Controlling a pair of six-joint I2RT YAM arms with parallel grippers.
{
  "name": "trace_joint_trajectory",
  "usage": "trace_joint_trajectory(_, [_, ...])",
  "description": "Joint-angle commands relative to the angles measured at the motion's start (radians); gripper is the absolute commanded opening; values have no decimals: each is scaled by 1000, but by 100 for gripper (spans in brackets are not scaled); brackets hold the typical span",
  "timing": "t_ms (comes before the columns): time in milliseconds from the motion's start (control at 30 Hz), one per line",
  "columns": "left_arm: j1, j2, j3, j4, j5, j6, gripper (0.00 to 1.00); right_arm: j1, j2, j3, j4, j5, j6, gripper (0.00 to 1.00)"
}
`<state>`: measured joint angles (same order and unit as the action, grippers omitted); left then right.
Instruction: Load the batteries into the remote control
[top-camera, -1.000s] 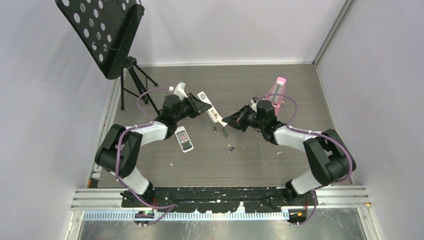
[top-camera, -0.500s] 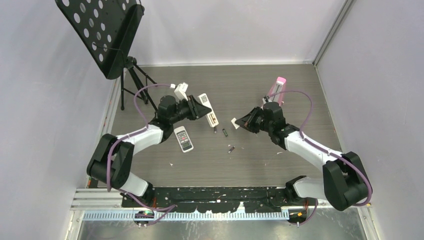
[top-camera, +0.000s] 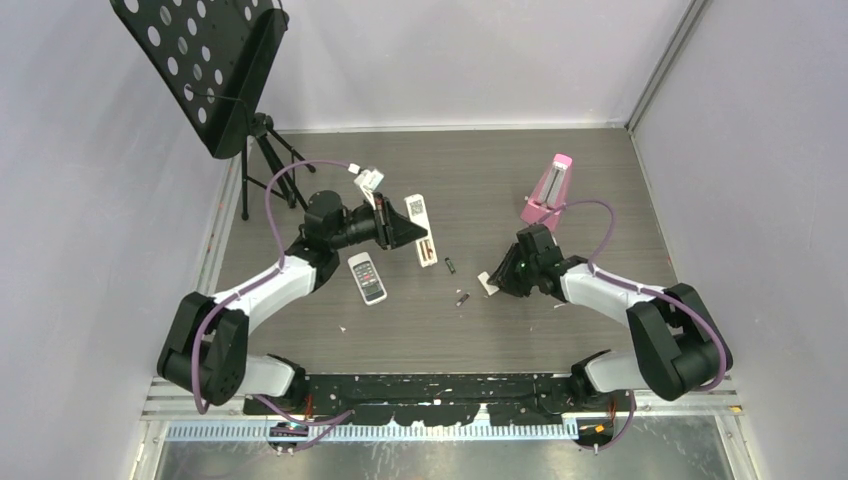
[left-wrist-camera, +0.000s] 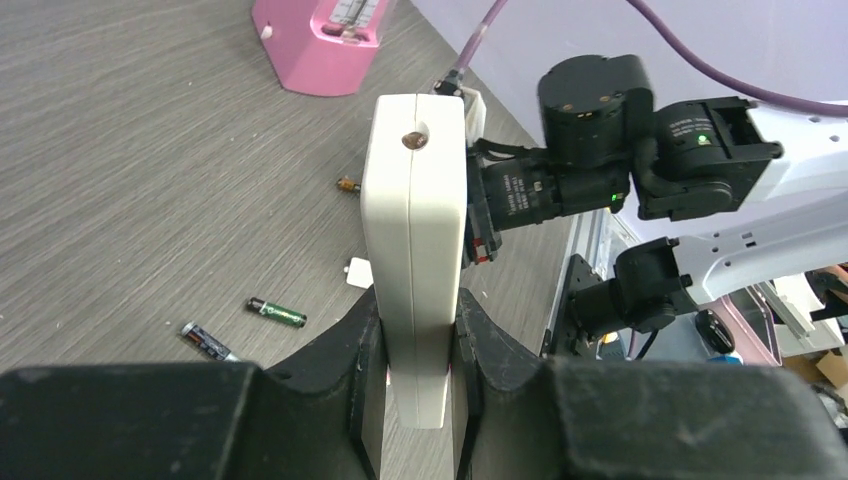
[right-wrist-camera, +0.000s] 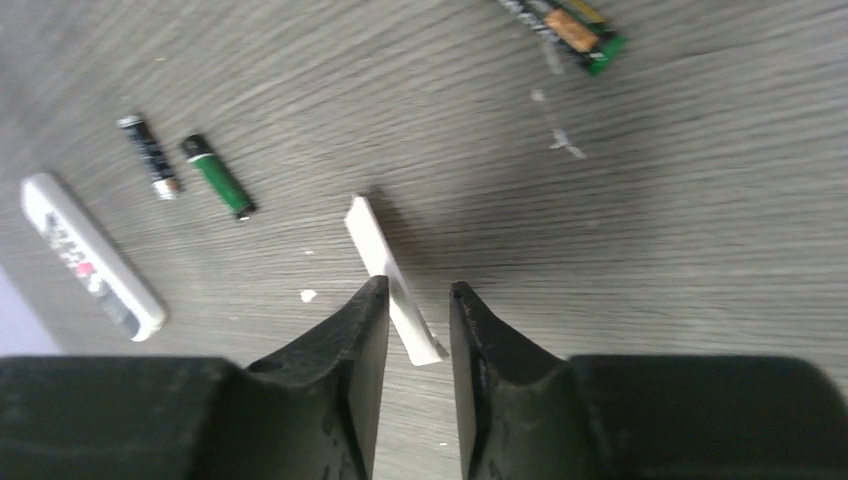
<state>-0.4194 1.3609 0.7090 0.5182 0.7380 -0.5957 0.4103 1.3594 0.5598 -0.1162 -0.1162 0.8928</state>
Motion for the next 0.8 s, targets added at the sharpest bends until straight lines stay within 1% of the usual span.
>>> trace_joint_trajectory(0, [-2, -78, 0, 57, 35, 30, 0, -2, -21, 62, -119, 155, -83, 38])
trace_joint_trajectory(100, [-2, -99, 1, 53, 35, 38, 0, -1, -43, 137, -198, 181, -145, 47])
trace_joint_trajectory(233, [-2, -113, -7, 74, 30, 41, 0, 16, -58, 189, -187, 163, -199, 57])
trace_joint_trajectory(333, [-2, -123, -21, 105, 22, 45, 0, 68, -12, 231, -154, 132, -260, 57])
trace_joint_trajectory(400, [-2, -126, -25, 111, 17, 53, 0, 120, 40, 280, -160, 164, -287, 57])
trace_joint_trajectory(500, [-2, -138, -31, 98, -32, 56, 0, 207, 134, 359, -164, 234, -325, 57])
trace_joint_trajectory(567, [-2, -162, -35, 46, -125, 62, 0, 242, 196, 411, -173, 264, -338, 57])
trace_joint_trajectory(633, [-2, -201, -40, -33, -261, 76, 0, 264, 258, 468, -192, 288, -339, 55])
trace_joint_trajectory(700, [-2, -232, -50, -105, -447, 82, 0, 288, 313, 514, -226, 342, -352, 53])
trace_joint_trajectory(767, [-2, -258, -63, -172, -591, 81, 0, 311, 363, 555, -251, 369, -375, 51])
